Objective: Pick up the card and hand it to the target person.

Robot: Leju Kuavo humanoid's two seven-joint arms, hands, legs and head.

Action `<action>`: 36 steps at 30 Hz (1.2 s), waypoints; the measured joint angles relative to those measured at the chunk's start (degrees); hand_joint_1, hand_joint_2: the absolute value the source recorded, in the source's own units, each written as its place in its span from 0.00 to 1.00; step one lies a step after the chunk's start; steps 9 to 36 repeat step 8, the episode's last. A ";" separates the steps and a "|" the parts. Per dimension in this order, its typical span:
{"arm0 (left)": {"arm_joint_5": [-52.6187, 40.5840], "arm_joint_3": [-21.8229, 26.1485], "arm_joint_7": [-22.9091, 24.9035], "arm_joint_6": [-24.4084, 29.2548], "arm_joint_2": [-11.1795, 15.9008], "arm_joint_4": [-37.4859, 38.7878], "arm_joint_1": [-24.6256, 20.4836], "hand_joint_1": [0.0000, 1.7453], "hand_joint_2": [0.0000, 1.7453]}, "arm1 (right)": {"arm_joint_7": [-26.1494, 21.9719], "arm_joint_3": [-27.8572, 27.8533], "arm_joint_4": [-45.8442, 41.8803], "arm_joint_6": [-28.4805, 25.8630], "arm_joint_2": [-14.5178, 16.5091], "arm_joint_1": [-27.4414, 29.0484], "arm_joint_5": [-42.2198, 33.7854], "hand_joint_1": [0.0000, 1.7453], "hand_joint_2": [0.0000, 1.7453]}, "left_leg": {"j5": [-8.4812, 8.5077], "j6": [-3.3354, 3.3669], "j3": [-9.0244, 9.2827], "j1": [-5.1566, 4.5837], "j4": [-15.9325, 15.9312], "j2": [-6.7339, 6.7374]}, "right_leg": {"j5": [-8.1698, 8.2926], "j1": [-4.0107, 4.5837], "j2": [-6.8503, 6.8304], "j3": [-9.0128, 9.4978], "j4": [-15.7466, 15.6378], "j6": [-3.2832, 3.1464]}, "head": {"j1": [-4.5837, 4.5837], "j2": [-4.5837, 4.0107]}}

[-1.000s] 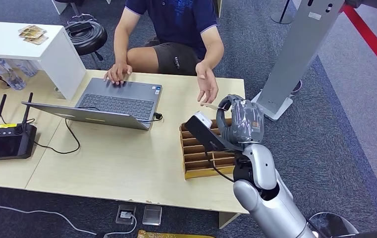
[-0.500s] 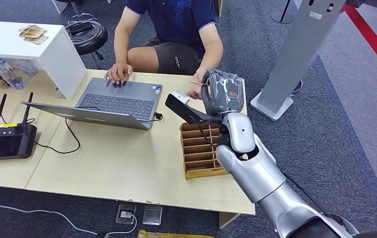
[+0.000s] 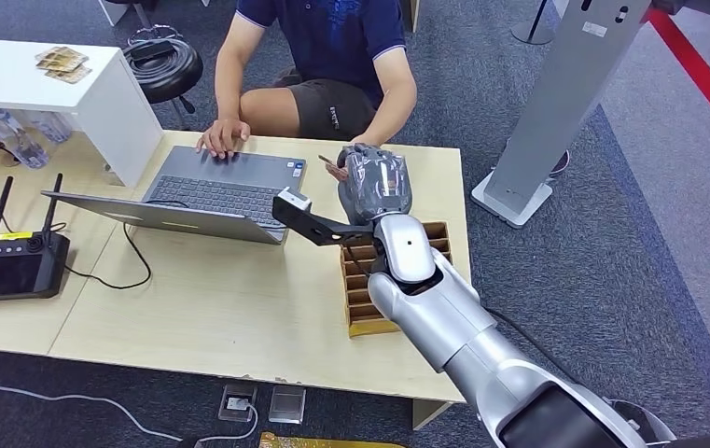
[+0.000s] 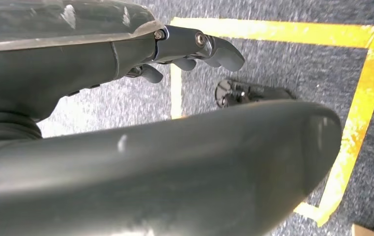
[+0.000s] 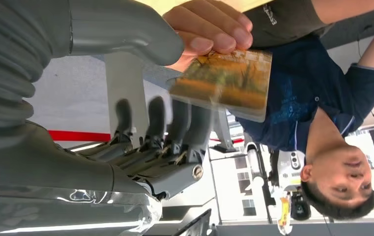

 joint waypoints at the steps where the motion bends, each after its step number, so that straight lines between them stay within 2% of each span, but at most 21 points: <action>1: -0.31 -0.21 -0.11 0.17 0.05 0.00 0.00 0.00 0.00 | -0.02 0.10 0.61 -0.02 0.21 -0.14 -0.18 0.00 1.00 | 0.00 0.00 0.00 0.00 0.00 0.00 | 0.00 0.00 0.00 0.00 0.00 0.00 | 0.00 0.00; 8: 0.42 -0.84 -0.45 -0.06 0.31 0.00 0.03 0.00 0.00 | -0.22 0.83 3.76 -0.12 0.95 -0.67 -1.22 0.00 1.00 | 0.00 0.00 0.01 0.00 0.00 0.01 | 0.00 0.00 0.01 0.00 0.00 0.00 | -0.03 0.00; 36: 0.42 -0.84 -0.45 -0.06 0.31 0.00 0.03 0.00 0.00 | -0.22 0.83 3.76 -0.12 0.95 -0.67 -1.22 0.00 1.00 | 0.00 0.00 0.01 0.00 0.00 0.01 | 0.00 0.00 0.01 0.00 0.00 0.00 | -0.03 0.00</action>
